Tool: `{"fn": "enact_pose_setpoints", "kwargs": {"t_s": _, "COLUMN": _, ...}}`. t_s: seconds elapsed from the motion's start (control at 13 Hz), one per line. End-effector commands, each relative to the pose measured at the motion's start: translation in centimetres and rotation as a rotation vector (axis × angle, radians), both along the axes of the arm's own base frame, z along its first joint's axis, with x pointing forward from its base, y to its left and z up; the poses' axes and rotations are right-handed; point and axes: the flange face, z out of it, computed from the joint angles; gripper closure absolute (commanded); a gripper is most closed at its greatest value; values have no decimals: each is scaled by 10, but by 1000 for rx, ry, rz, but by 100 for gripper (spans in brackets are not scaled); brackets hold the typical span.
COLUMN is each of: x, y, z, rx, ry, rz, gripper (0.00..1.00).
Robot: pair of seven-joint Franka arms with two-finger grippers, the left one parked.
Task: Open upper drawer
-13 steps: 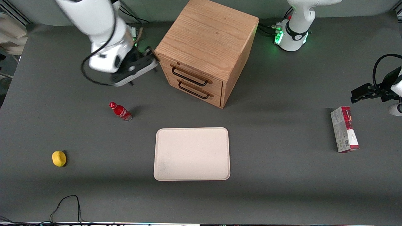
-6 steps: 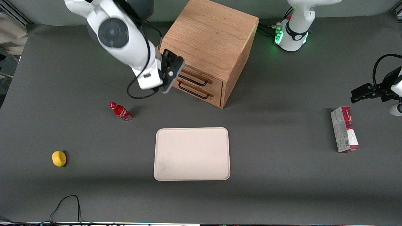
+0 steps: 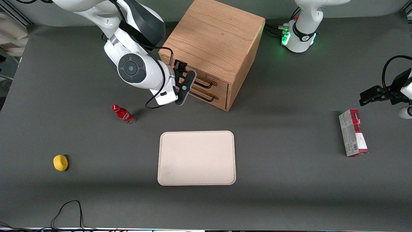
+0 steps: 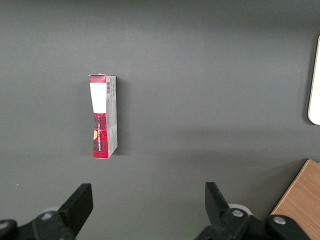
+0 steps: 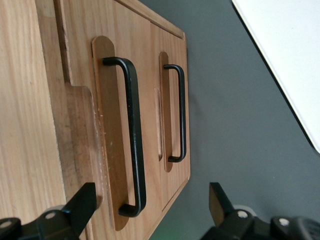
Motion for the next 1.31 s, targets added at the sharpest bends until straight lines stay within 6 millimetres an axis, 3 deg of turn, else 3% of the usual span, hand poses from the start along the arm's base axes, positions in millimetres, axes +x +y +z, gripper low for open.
{"fn": "enact_pose_setpoints", "kwargs": {"t_s": 0.0, "x": 0, "y": 6, "z": -16, "rx": 35, "ry": 5, "rz": 4, "gripper": 0}}
{"fn": "enact_pose_setpoints", "kwargs": {"t_s": 0.15, "x": 2, "y": 8, "z": -30, "rx": 42, "ry": 3, "rz": -6, "gripper": 0}}
{"fn": "enact_pose_setpoints", "kwargs": {"t_s": 0.38, "x": 0, "y": 18, "z": -37, "rx": 55, "ry": -5, "rz": 0, "gripper": 0}}
{"fn": "enact_pose_setpoints", "kwargs": {"t_s": 1.23, "x": 9, "y": 21, "z": -67, "rx": 50, "ry": -51, "rz": 3, "gripper": 0}}
